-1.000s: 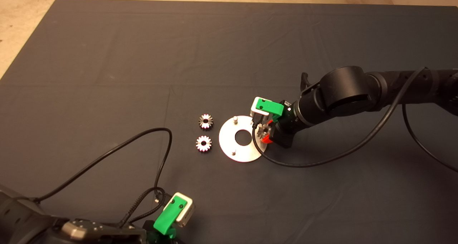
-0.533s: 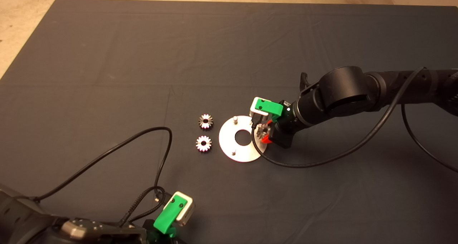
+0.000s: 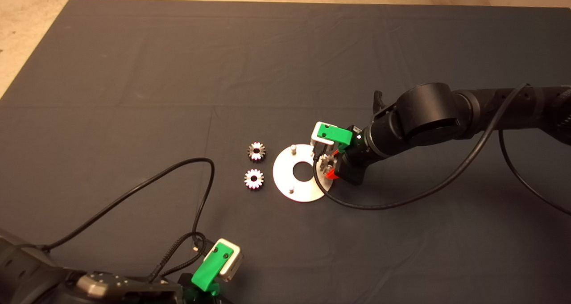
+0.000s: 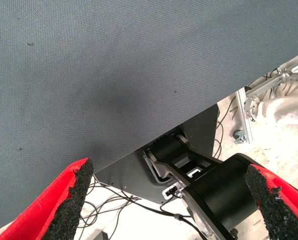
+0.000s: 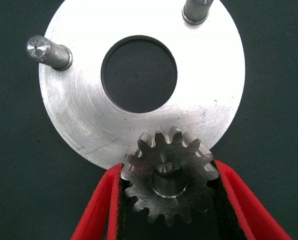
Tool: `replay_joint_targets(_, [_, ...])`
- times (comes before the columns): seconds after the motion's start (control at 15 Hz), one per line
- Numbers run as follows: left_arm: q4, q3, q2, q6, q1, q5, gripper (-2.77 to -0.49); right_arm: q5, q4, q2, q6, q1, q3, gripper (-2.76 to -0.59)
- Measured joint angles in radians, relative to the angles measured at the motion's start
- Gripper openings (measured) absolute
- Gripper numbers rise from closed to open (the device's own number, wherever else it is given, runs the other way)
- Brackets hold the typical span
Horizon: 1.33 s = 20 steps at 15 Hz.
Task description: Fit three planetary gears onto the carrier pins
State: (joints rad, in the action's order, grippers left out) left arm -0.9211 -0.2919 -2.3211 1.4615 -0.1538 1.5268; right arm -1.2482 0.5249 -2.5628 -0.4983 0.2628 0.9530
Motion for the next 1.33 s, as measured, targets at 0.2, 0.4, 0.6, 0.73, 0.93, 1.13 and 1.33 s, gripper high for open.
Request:
replay_joint_targets(0.2, [0.000, 0.000, 0.000, 0.000, 0.000, 0.000, -1.08, -0.001, 0.000, 0.000, 0.000, -0.003, 0.000, -2.42])
replay_joint_targets(0.4, [0.000, 0.000, 0.000, 0.000, 0.000, 0.000, -1.08, -0.004, 0.006, 0.000, 0.000, -0.023, 0.000, -2.42])
replay_joint_targets(0.6, [0.000, 0.000, 0.000, 0.000, 0.003, 0.000, -1.08, -0.008, 0.007, 0.000, 0.000, -0.037, 0.000, -2.41])
replay_joint_targets(0.73, [0.000, 0.000, 0.000, 0.000, 0.005, 0.000, -1.08, -0.007, 0.008, 0.000, 0.000, -0.038, 0.000, -2.42])
replay_joint_targets(0.93, [0.000, 0.000, 0.000, 0.000, 0.005, 0.000, -1.08, -0.009, 0.009, 0.000, 0.000, -0.038, 0.000, -2.42])
replay_joint_targets(1.13, [0.000, 0.000, 0.000, 0.000, 0.006, 0.000, -1.08, -0.009, 0.009, 0.000, 0.000, -0.038, 0.000, -2.41])
replay_joint_targets(1.33, [0.000, 0.000, 0.000, 0.000, 0.006, 0.000, -1.08, -0.012, 0.010, -0.002, 0.000, -0.038, 0.000, -2.40])
